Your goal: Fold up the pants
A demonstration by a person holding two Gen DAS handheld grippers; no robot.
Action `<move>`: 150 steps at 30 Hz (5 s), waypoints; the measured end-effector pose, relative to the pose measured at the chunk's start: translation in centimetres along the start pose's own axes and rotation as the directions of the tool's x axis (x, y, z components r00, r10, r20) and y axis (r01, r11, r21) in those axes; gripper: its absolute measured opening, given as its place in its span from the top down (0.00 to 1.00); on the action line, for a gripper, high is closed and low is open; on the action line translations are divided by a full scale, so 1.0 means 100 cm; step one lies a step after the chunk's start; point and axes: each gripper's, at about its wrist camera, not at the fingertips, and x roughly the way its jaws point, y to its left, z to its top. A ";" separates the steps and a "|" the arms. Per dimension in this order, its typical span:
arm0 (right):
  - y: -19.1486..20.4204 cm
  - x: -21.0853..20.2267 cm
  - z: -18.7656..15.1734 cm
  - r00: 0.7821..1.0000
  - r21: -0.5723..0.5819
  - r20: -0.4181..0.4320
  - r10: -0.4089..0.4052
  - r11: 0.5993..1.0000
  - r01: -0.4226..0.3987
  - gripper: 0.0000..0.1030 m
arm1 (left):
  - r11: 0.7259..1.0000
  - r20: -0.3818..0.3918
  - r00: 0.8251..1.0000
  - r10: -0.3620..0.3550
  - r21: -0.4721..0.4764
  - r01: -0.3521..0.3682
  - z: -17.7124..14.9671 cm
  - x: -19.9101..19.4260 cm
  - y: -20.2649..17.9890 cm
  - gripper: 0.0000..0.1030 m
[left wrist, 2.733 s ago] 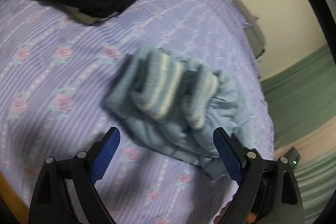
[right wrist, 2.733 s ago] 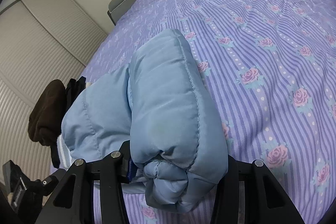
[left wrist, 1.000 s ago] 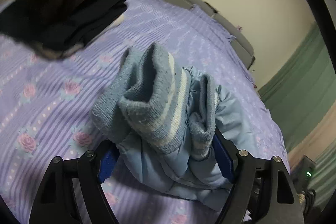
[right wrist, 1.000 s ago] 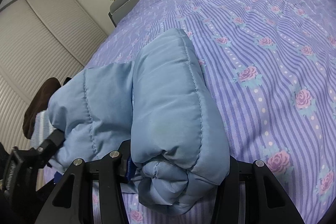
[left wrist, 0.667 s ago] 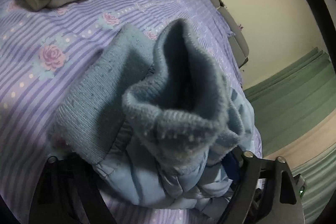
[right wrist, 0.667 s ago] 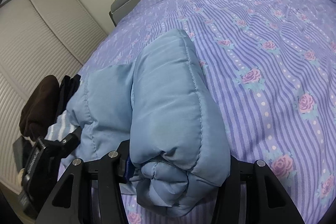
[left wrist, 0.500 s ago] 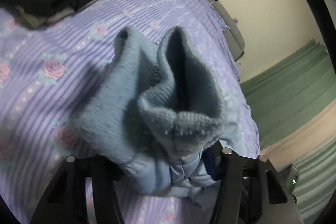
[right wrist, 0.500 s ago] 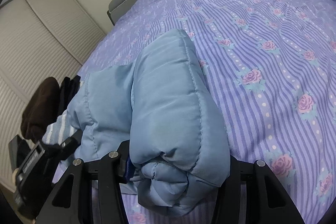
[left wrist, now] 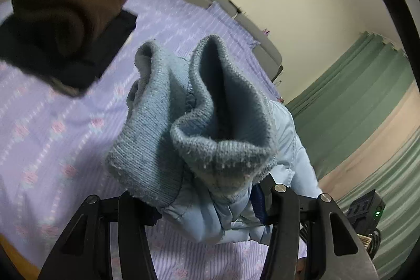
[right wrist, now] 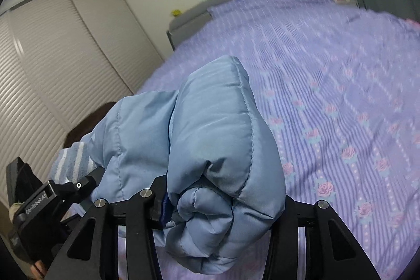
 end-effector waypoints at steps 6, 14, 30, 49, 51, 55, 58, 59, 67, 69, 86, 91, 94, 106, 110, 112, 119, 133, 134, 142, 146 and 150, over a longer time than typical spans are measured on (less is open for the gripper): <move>0.034 -0.027 0.003 0.998 -0.037 0.047 0.051 0.998 -0.049 0.56 | 0.993 0.053 0.998 0.022 0.116 -0.028 0.018 -0.055 -0.014 0.50; 0.097 -0.033 0.012 0.990 -0.112 0.077 0.122 0.987 -0.113 0.56 | 0.986 0.129 0.991 0.030 0.159 -0.050 0.040 -0.115 -0.003 0.49; 0.234 0.055 0.029 0.949 -0.215 -0.053 0.312 0.924 -0.316 0.56 | 0.988 0.187 0.972 0.144 0.031 -0.152 0.128 -0.187 0.098 0.49; 0.309 0.213 0.086 0.947 -0.155 -0.164 0.276 0.941 -0.301 0.56 | 0.982 0.012 0.989 0.146 -0.124 -0.143 0.267 -0.112 0.212 0.47; 0.308 0.225 0.084 0.947 -0.138 -0.175 0.269 0.946 -0.294 0.56 | 0.978 -0.008 0.989 0.150 -0.145 -0.149 0.268 -0.105 0.223 0.45; 0.311 0.234 0.078 0.966 -0.147 -0.142 0.214 0.961 -0.235 0.56 | 0.974 -0.046 0.987 0.157 -0.157 -0.162 0.289 -0.090 0.231 0.40; 0.315 0.235 0.076 0.967 -0.141 -0.143 0.209 0.963 -0.229 0.56 | 0.974 -0.073 0.987 0.142 -0.166 -0.153 0.294 -0.088 0.237 0.39; 0.313 0.238 0.076 0.964 -0.130 -0.154 0.216 0.963 -0.236 0.56 | 0.975 -0.074 0.988 0.139 -0.165 -0.149 0.294 -0.089 0.238 0.38; 0.293 0.274 0.055 0.944 -0.042 -0.292 0.155 0.984 -0.174 0.46 | 0.962 -0.164 0.978 0.130 -0.219 -0.164 0.284 -0.072 0.268 0.35; 0.294 0.271 0.057 0.947 -0.088 -0.288 0.145 0.980 -0.177 0.36 | 0.960 -0.168 0.981 0.100 -0.243 -0.139 0.284 -0.076 0.272 0.35; 0.313 0.242 0.078 0.965 -0.180 -0.240 0.105 0.972 -0.151 0.25 | 0.924 -0.125 0.943 0.309 -0.196 -0.329 0.294 -0.129 0.245 0.22; 0.323 0.225 0.082 0.976 -0.233 -0.198 0.085 0.964 -0.131 0.24 | 0.852 0.033 0.853 0.520 -0.083 -0.516 0.298 -0.163 0.222 0.13; 0.329 0.212 0.084 0.982 -0.271 -0.161 0.095 0.953 -0.137 0.24 | 0.815 0.081 0.812 0.578 -0.021 -0.579 0.294 -0.175 0.202 0.11; 0.291 0.123 0.083 0.991 -0.310 -0.105 0.083 0.944 -0.111 0.06 | 0.748 0.195 0.751 0.630 0.108 -0.655 0.230 -0.194 0.110 0.00; 0.262 0.074 0.080 0.998 -0.349 -0.050 0.042 0.935 -0.057 0.04 | 0.688 0.237 0.708 0.665 0.174 -0.704 0.194 -0.193 0.072 0.00; 0.249 0.054 0.078 0.999 -0.380 -0.034 0.026 0.924 -0.037 0.04 | 0.666 0.258 0.698 0.668 0.211 -0.716 0.174 -0.191 0.054 0.00; 0.195 -0.041 0.064 1.000 -0.455 0.029 0.007 0.891 0.007 0.04 | 0.634 0.284 0.710 0.645 0.319 -0.704 0.097 -0.181 -0.008 0.00; 0.041 -0.195 0.009 0.979 -0.407 0.128 -0.157 0.892 0.197 0.04 | 0.654 0.240 0.835 0.496 0.529 -0.541 -0.057 -0.128 -0.122 0.00; 0.032 -0.201 0.005 0.979 -0.399 0.122 -0.161 0.895 0.197 0.04 | 0.649 0.237 0.841 0.487 0.546 -0.529 -0.066 -0.124 -0.131 0.00; -0.019 -0.245 -0.014 0.965 -0.325 0.132 -0.225 0.910 0.256 0.04 | 0.720 0.183 0.906 0.381 0.557 -0.415 -0.120 -0.111 -0.170 0.00; -0.030 -0.258 -0.016 0.954 -0.305 0.163 -0.253 0.906 0.292 0.04 | 0.743 0.125 0.920 0.372 0.554 -0.376 -0.129 -0.101 -0.171 0.00; -0.036 -0.265 -0.018 0.947 -0.291 0.172 -0.272 0.904 0.312 0.04 | 0.726 0.138 0.911 0.389 0.563 -0.395 -0.138 -0.095 -0.176 0.00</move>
